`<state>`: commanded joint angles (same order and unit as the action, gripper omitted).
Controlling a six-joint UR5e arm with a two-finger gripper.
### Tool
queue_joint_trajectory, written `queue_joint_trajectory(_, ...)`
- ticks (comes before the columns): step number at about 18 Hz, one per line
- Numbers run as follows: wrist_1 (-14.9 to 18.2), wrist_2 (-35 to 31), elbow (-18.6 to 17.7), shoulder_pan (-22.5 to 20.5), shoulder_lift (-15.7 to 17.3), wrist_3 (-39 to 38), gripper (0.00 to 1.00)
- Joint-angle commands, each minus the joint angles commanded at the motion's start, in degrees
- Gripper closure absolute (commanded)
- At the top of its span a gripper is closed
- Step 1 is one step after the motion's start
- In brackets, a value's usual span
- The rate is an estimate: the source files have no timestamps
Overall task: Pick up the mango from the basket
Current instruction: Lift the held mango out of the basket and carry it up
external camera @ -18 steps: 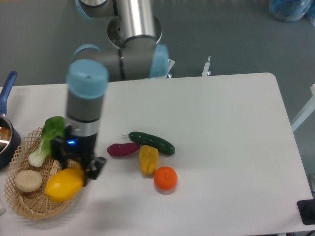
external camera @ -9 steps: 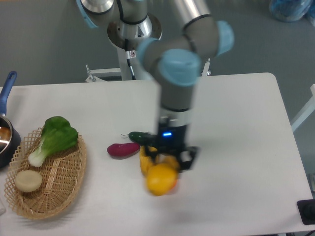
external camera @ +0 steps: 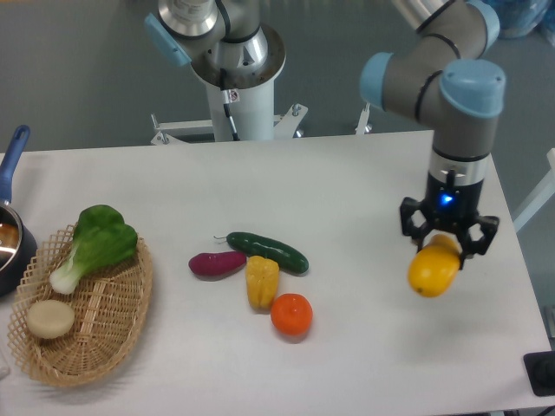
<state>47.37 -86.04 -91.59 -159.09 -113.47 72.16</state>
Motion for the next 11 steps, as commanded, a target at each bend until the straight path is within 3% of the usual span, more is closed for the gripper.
queue_joint_trajectory(2, 0.26, -0.09, 0.09, 1.06, 0.35, -1.4, 0.7)
queue_joint_trajectory(6, 5.17, -1.06, -0.17, 2.12, 2.1, -2.29, 0.7)
queue_joint_trajectory(11, 8.34, -1.24, 0.27, 2.65, 3.6, -2.46, 0.7)
